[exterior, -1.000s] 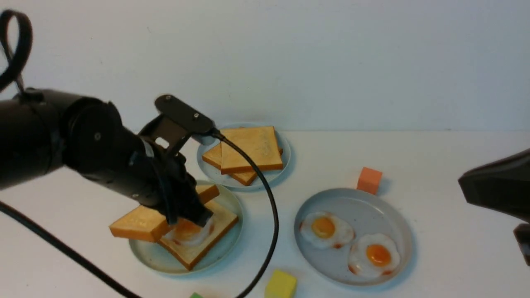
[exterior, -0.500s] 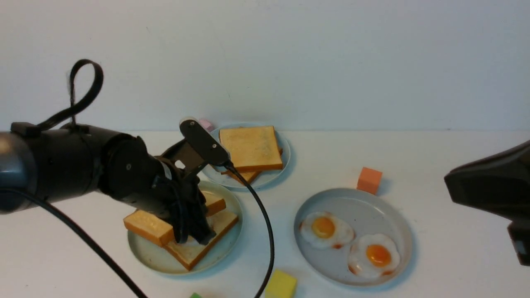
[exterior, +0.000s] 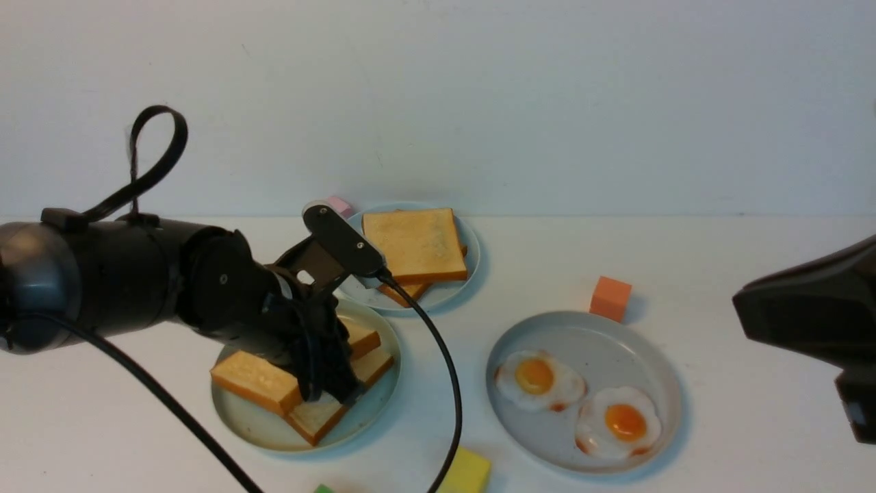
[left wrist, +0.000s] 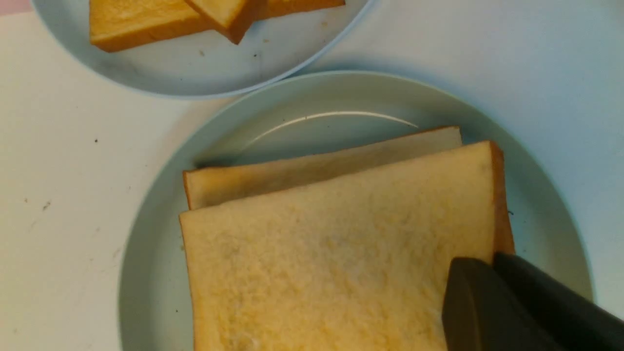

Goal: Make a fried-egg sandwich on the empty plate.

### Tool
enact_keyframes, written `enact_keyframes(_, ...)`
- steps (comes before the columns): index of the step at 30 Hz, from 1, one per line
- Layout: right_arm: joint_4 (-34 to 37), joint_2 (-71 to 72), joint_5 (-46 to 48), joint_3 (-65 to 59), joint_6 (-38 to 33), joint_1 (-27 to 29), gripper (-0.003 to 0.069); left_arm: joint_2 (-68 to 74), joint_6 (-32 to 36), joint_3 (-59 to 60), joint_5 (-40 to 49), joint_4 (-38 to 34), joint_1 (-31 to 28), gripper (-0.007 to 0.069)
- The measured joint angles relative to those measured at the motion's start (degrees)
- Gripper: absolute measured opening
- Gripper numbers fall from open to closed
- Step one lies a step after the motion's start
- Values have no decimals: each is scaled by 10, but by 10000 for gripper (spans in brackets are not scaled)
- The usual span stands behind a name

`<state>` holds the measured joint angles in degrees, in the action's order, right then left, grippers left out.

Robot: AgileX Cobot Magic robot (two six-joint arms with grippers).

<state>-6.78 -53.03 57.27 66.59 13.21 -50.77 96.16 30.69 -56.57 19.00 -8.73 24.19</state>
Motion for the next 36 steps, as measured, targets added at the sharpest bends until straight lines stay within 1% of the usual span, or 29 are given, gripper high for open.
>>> enact_keyframes(4,6,0,1,0,0,0,61,0,0,0,0,0,0,17)
enact_keyframes(7,15,0,1,0,-1,0,60,0,0,0,0,0,0,43)
enact_keyframes(12,32,0,1,0,-14,0,63,0,0,0,0,0,0,166)
enact_keyframes(13,33,0,1,0,-14,0,63,0,0,0,0,0,0,171)
enact_keyframes(17,43,0,1,0,-15,0,64,0,0,0,-2,-5,0,282)
enact_keyframes(21,45,0,1,0,-15,0,66,-2,0,0,-3,-39,0,329)
enact_keyframes(25,45,0,1,0,-15,0,69,-19,0,0,-4,-78,0,343)
enact_keyframes(27,45,0,1,0,-15,0,70,-38,0,0,-3,-90,0,342)
enact_keyframes(28,45,0,1,0,-15,0,71,-67,0,1,3,-104,0,328)
enact_keyframes(29,45,0,1,0,-15,0,71,-67,0,1,3,-106,0,325)
enact_keyframes(30,45,0,1,0,-15,0,71,-103,0,1,11,-122,0,296)
enact_keyframes(32,45,4,1,0,-19,0,73,-171,0,1,34,-159,0,207)
enact_keyframes(33,45,9,2,0,-23,0,73,-227,0,1,50,-177,0,133)
enact_keyframes(34,45,9,2,0,-24,0,73,-236,0,1,53,-180,0,133)
enact_keyframes(35,45,18,2,0,-26,0,73,-287,0,3,67,-198,0,52)
enact_keyframes(36,45,23,2,0,-26,0,73,-330,0,8,74,-209,0,7)
